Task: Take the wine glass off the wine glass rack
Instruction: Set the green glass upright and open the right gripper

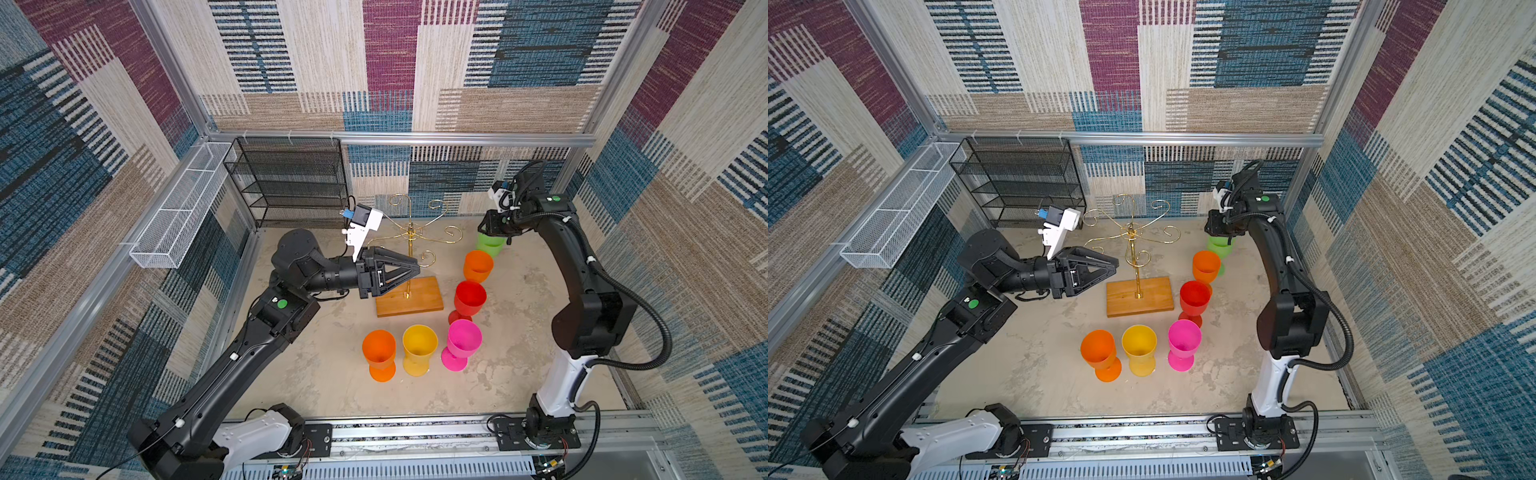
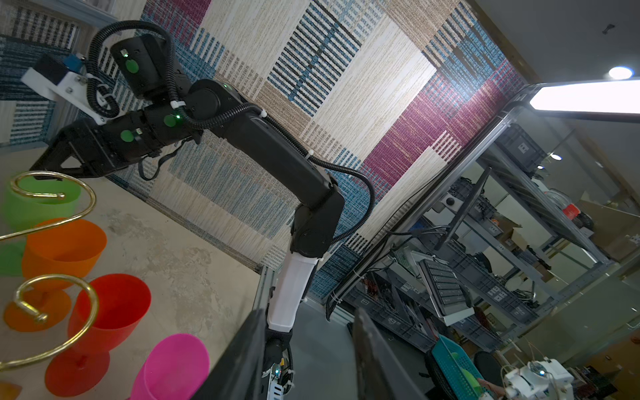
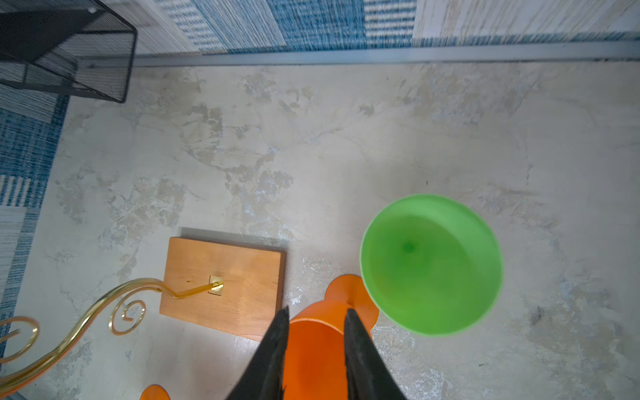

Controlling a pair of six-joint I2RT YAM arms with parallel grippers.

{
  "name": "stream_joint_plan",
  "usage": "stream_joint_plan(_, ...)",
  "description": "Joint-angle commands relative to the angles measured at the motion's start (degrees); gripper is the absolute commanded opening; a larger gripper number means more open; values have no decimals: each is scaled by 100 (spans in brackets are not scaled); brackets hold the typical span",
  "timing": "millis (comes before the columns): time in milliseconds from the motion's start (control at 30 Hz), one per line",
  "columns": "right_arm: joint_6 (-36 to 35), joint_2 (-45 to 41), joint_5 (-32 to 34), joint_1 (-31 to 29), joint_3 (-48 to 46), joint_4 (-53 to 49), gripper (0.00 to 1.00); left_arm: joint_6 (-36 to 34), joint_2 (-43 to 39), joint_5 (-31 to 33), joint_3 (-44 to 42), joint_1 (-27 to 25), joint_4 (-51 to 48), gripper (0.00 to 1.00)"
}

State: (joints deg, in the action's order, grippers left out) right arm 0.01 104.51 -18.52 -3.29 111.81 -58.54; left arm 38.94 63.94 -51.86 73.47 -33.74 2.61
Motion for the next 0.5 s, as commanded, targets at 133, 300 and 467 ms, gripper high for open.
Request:
stream_joint_plan(133,44,-2060,531,4,-1871,2153,33,-2071,-491,2351,688,26,-2548,47)
stream_joint_plan(300,18,-4098,1488,6,-4206,4140,55,-2810,-1032,5350,313,34,-2887,52)
stream_joint_plan(467,-37,-5170,2622,17,-5811,5265,62,-3668,-1403,8005,-1096,43,-1663,56)
